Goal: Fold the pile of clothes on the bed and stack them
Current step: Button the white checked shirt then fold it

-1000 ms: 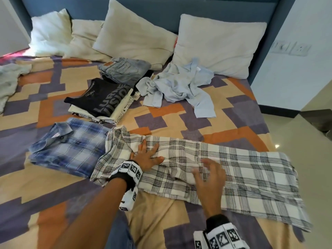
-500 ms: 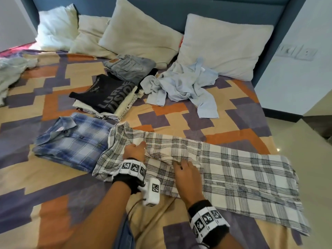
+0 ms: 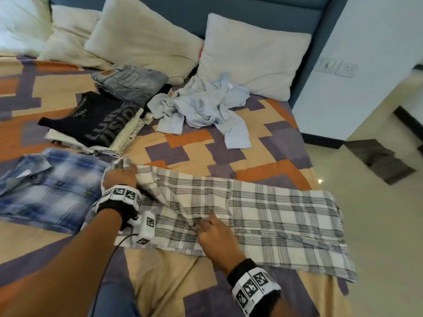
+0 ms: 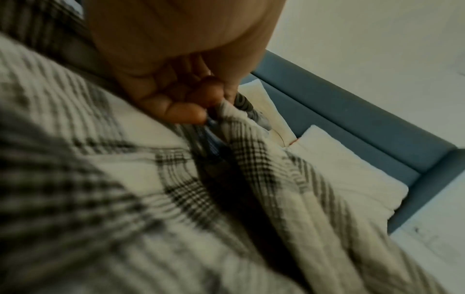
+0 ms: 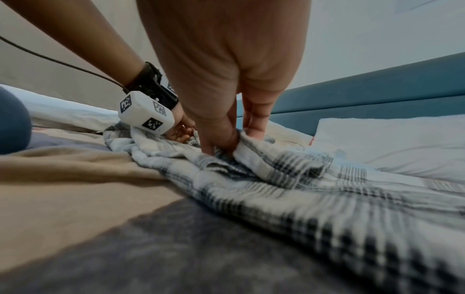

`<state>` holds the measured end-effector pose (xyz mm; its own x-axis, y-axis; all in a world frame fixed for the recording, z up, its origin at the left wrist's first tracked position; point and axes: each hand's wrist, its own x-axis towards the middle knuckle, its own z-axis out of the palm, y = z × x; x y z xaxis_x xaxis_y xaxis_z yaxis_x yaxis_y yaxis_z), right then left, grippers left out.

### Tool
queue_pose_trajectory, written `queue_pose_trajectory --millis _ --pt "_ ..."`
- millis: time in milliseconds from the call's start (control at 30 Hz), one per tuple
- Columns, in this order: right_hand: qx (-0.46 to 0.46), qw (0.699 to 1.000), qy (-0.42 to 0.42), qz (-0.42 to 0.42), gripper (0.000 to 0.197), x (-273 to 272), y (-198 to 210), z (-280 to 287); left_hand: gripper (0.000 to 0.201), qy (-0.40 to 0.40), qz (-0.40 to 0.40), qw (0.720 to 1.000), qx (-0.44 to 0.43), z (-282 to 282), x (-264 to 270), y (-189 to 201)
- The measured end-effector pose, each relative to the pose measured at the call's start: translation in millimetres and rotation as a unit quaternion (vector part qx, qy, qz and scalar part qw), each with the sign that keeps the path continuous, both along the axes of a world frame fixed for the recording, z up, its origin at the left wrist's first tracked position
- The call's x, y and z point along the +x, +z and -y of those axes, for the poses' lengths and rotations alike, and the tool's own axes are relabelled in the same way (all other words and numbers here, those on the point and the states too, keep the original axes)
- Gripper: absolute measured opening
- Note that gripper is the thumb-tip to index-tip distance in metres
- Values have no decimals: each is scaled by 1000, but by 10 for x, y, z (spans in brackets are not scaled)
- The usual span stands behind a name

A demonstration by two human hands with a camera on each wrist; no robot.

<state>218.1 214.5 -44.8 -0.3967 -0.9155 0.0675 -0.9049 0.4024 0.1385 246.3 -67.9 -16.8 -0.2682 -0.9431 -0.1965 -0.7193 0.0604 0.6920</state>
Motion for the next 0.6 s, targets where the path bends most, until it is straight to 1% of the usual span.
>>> queue_pose_trajectory --millis 67,133,167,200,233,267,300,333,367,400,433,467,500,533,567,600 --pt "33 999 5 10 22 26 34 -20 40 19 23 999 -39 -29 31 55" --pt "30 998 16 44 20 16 93 -111 40 55 23 996 -66 -173 40 114" --pt "4 997 21 80 19 -14 164 -172 41 62 13 994 -89 -294 45 157" --pt "-48 990 19 129 19 -59 235 -211 44 43 8 990 -133 -419 46 203" --pt "-100 977 3 188 22 -122 308 -217 46 -12 6 983 -183 -541 44 250" --pt "-131 958 -25 256 25 -203 375 -203 46 -100 6 972 -215 -678 31 279" --pt "-155 935 -54 315 26 -279 434 -159 45 -198 18 954 -222 -785 7 277" --pt "-180 921 -80 338 28 -361 461 -97 48 -294 55 933 -201 -886 -21 228" --pt "-187 917 -100 338 33 -453 452 -38 57 -374 119 906 -161 -997 -48 166" --pt "-164 919 -111 341 40 -541 436 12 71 -428 201 874 -114 -1095 -60 102" --pt "-97 924 -118 351 53 -619 375 51 85 -455 275 843 -76 -1180 -57 22" --pt "-10 927 -126 354 73 -700 311 65 95 -463 322 824 -49 -1241 -47 -70" --pt "65 927 -132 346 93 -774 226 51 100 -460 338 820 -36 -1286 -13 -148" --pt "120 926 -133 333 103 -863 118 21 104 -453 335 826 -28 -1289 30 -220" --pt "150 925 -134 321 100 -953 28 -3 107 -448 327 832 -25 -1284 70 -254" --pt "165 923 -134 322 92 -1016 -36 -20 112 -446 323 834 -21 -1266 101 -283"
